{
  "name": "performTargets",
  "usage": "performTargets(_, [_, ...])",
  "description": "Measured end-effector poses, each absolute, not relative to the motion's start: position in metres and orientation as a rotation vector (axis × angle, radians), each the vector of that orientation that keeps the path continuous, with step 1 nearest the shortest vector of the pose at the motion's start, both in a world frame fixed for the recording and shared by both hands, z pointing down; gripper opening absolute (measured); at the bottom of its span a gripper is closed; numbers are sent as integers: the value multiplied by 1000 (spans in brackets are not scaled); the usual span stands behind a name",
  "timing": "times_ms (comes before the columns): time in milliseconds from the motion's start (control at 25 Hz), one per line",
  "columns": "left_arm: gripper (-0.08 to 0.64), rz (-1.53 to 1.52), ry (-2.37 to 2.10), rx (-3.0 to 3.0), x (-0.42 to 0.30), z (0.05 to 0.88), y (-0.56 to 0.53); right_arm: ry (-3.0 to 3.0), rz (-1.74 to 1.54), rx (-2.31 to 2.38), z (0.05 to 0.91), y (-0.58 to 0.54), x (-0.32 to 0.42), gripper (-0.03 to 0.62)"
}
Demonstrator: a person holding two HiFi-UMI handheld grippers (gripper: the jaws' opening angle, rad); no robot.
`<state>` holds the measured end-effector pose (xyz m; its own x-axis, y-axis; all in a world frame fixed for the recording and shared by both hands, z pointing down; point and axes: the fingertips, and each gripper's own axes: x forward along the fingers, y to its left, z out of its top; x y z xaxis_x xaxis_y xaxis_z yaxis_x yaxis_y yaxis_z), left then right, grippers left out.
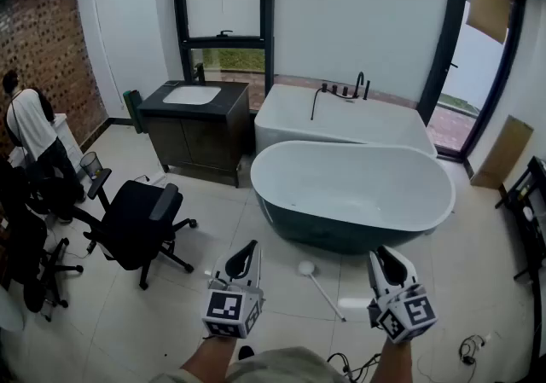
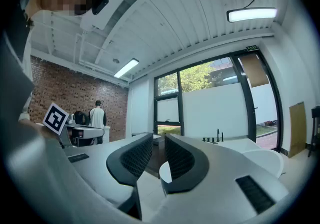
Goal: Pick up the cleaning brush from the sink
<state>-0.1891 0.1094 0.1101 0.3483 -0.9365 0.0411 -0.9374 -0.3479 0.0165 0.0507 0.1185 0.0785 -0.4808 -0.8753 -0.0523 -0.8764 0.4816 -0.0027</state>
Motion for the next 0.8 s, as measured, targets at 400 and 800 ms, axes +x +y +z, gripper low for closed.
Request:
performTargets(400, [5, 13, -1735, 2565, -195, 120, 104, 2662, 27, -1615, 90, 116, 44, 66])
performTargets(800, [5, -84, -1601, 2545, -250, 159, 90, 2688, -36, -1730, 129, 109, -7, 66])
